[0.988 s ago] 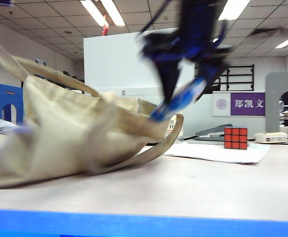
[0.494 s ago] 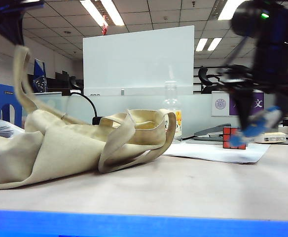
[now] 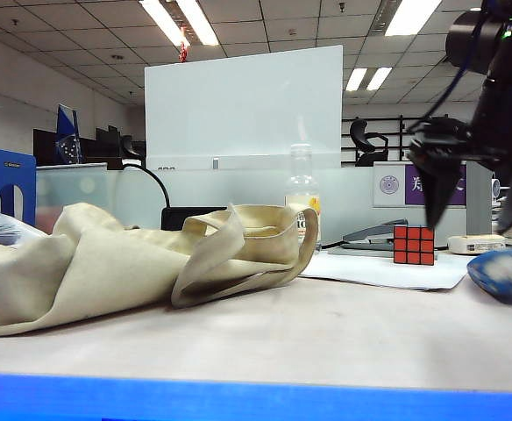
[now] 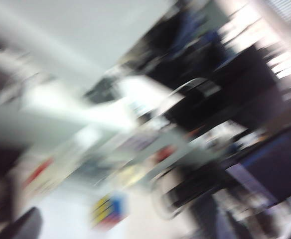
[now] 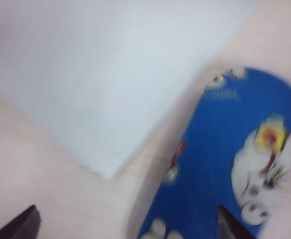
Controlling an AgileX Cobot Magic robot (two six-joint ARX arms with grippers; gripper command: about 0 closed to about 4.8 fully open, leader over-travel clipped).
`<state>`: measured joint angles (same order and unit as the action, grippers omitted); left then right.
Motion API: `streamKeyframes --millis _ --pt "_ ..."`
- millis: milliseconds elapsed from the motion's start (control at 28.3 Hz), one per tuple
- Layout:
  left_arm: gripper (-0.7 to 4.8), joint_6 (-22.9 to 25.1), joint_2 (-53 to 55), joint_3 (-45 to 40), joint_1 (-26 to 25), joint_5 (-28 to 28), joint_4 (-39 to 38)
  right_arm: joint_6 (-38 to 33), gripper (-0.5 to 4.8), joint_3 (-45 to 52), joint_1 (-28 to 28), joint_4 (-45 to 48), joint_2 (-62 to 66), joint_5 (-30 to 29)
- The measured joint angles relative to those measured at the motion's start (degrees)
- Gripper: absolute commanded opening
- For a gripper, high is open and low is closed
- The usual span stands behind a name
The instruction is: Take the glasses case out of the canvas bag and put it on the table.
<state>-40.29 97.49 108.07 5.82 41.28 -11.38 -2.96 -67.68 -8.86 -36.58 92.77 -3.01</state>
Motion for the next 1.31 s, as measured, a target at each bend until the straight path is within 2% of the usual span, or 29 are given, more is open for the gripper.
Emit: streamKeyframes --millis 71,106,141,176,212,247,282,353,424,494,565,635,706,776,847,988,1094,1129,1165,1200,1235,1306 --pt "4.79 -6.91 -0.15 0.00 0.00 1.11 11.76 -0.24 4.79 0.15 -0.13 -0.13 -1.33 -4.63" --pt "4.17 -9.62 -0.24 0.00 0.00 1.25 18.60 -0.28 4.79 0.22 -0.20 -0.22 -2.47 -6.23" --pt "2.95 -12.46 -0.57 0.00 -0.02 0.83 27.15 -0.63 4.66 0.22 -0.31 -0.11 -4.39 -7.50" --pt "0.81 -13.97 -1.03 0.00 -0.02 -0.02 33.77 -1.07 3.86 0.22 -0.35 0.33 -6.88 -8.13" --pt "-0.23 -14.86 -1.81 0.09 -0.02 -1.22 40.81 -1.57 2.74 0.22 -0.35 0.90 -9.18 -8.24" --pt "0.19 -14.43 -3.02 0.11 -0.02 -2.10 46.38 -2.69 2.30 0.07 -0.31 1.79 -11.96 -8.24" --pt "-0.11 -13.00 -4.00 0.26 -0.02 -2.29 49.62 -3.69 2.23 0.02 -0.26 2.80 -14.27 -8.28" --pt "-0.05 -8.70 -6.62 0.61 -0.81 -1.11 51.49 -6.36 2.05 0.04 -0.17 4.02 -20.61 -8.28" --pt "-0.05 -6.34 -9.57 0.63 -3.96 1.49 45.42 -7.23 1.87 0.07 -0.28 4.81 -26.40 -8.35" --pt "-0.05 -2.82 -12.04 0.61 -7.91 2.05 34.12 -8.76 1.87 -0.20 -0.46 6.19 -33.55 -8.46" --pt "-0.05 7.13 -14.86 0.28 -10.43 -0.52 16.44 -9.11 1.87 -0.17 -0.42 7.13 -39.28 -8.20" --pt "-0.05 19.23 -17.44 0.00 -10.82 -6.47 1.68 -8.98 1.87 -0.04 -0.42 6.36 -45.20 -5.55" --pt "-0.05 33.51 -21.18 -0.26 -10.93 -19.45 -13.81 -8.79 1.87 -0.02 -0.44 5.27 -51.12 -1.38" --pt "-0.05 39.54 -23.87 -1.55 -11.43 -33.27 -18.10 -8.74 1.87 0.35 -0.37 5.22 -56.63 1.60" --pt "-0.05 40.28 -26.14 -4.83 -11.76 -38.71 -17.49 -8.57 1.87 1.90 -0.39 6.16 -61.31 3.23" --pt "-0.05 40.76 -30.42 -11.65 -11.19 -33.83 -14.60 -7.91 1.87 9.86 -0.33 4.50 -72.13 4.26" --pt "-0.05 43.50 -37.73 -17.05 -11.28 -33.05 -14.08 -7.82 1.87 17.07 -0.46 3.21 -81.22 4.39" --pt "-0.05 43.50 -41.13 -19.85 -11.34 -32.06 -12.59 -7.41 1.87 20.52 -0.46 2.97 -84.87 5.38" --pt "-0.05 43.06 -46.31 -24.72 -11.32 -30.69 -10.60 -6.64 1.87 26.51 -0.39 1.22 -90.07 9.57" --pt "-0.05 42.75 -49.51 -27.71 -11.28 -30.45 -9.35 -6.62 1.88 30.32 -0.31 1.57 -92.59 11.26" --pt "-0.05 42.42 -53.66 -32.17 -11.30 -31.17 -7.96 -6.60 1.88 35.10 -0.37 0.09 -92.04 12.13" --pt "-0.05 42.42 -58.34 -39.17 -11.34 -31.85 -6.01 -7.23 1.88 38.66 -0.22 0.07 -88.80 12.24"
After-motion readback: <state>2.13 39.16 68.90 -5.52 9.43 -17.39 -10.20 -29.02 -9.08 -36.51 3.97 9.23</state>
